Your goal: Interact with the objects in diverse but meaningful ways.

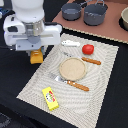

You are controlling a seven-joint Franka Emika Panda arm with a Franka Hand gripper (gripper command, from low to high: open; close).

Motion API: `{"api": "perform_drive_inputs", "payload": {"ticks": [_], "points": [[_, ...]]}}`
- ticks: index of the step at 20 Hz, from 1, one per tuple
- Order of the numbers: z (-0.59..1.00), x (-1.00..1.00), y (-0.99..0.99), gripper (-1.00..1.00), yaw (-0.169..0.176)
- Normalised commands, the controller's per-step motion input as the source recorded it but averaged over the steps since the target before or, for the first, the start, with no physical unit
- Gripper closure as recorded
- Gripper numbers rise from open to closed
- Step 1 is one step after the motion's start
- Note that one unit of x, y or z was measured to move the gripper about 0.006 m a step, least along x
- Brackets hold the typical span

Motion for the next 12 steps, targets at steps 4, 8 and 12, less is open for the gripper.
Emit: {"api": "perform_drive_inputs", "payload": {"ticks": [4,8,12], "points": [[0.06,-0.05,-0.85,1.0,0.043],[0.06,0.05,-0.56,1.0,0.126],[0.0,0.16,-0.23,1.0,0.177]]}}
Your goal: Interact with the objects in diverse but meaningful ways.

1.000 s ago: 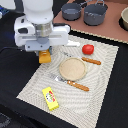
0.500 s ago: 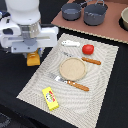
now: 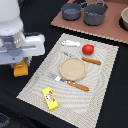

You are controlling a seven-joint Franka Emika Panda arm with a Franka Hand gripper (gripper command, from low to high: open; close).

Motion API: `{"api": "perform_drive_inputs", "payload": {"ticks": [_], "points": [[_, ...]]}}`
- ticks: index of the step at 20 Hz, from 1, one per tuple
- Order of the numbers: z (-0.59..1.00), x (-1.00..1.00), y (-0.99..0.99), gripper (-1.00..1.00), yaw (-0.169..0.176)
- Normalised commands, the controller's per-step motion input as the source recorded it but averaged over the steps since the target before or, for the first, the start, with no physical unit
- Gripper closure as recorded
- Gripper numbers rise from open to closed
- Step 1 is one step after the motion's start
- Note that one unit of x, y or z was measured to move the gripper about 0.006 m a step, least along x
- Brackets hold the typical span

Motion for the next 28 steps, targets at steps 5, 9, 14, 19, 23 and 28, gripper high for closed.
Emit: {"api": "perform_drive_inputs", "payload": {"ticks": [5,9,14,19,23,28], "points": [[0.07,0.39,-0.2,1.0,0.049],[0.1,0.64,-0.16,1.0,0.0],[0.04,0.66,-0.27,1.0,-0.005],[-0.01,0.54,-0.24,1.0,-0.009],[-0.13,0.31,-0.16,1.0,-0.001],[-0.21,0.05,-0.08,1.0,0.0]]}}
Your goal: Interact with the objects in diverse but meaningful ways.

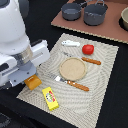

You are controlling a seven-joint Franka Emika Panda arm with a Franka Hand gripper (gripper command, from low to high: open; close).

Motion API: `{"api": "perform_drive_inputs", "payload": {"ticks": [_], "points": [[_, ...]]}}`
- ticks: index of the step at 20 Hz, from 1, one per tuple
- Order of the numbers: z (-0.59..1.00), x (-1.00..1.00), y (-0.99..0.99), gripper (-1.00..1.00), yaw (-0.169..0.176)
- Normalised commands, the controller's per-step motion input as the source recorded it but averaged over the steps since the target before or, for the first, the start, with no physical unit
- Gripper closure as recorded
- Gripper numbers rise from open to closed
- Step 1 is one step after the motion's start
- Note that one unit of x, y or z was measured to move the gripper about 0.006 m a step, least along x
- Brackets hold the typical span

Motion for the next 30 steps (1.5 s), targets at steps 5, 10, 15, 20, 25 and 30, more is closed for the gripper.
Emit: {"api": "perform_drive_inputs", "payload": {"ticks": [5,10,15,20,25,30], "points": [[-0.21,0.02,-0.07,1.0,0.0],[0.0,0.08,-0.02,-1.0,0.0],[0.1,0.04,-0.03,-1.0,0.0],[0.94,-0.01,-0.08,-1.0,0.0],[1.0,0.35,-0.19,-1.0,-0.048],[0.63,0.83,-0.16,-1.0,-0.101]]}}
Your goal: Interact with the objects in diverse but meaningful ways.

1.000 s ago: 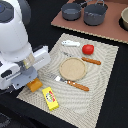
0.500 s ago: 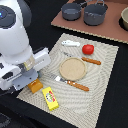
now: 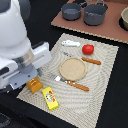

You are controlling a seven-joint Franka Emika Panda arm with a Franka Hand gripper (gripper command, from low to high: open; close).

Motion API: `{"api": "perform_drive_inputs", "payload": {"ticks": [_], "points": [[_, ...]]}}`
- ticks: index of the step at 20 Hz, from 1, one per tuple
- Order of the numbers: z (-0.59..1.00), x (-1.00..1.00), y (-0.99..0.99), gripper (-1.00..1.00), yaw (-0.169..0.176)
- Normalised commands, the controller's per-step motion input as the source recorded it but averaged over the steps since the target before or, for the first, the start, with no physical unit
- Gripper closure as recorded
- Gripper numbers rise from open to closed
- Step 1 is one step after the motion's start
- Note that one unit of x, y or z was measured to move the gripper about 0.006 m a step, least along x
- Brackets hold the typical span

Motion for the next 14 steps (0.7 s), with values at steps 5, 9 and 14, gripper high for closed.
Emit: {"api": "perform_drive_inputs", "payload": {"ticks": [5,9,14], "points": [[0.12,0.91,-0.12,-1.0,-0.097],[0.31,0.92,-0.2,-1.0,-0.114],[0.17,0.9,-0.16,-1.0,-0.089]]}}
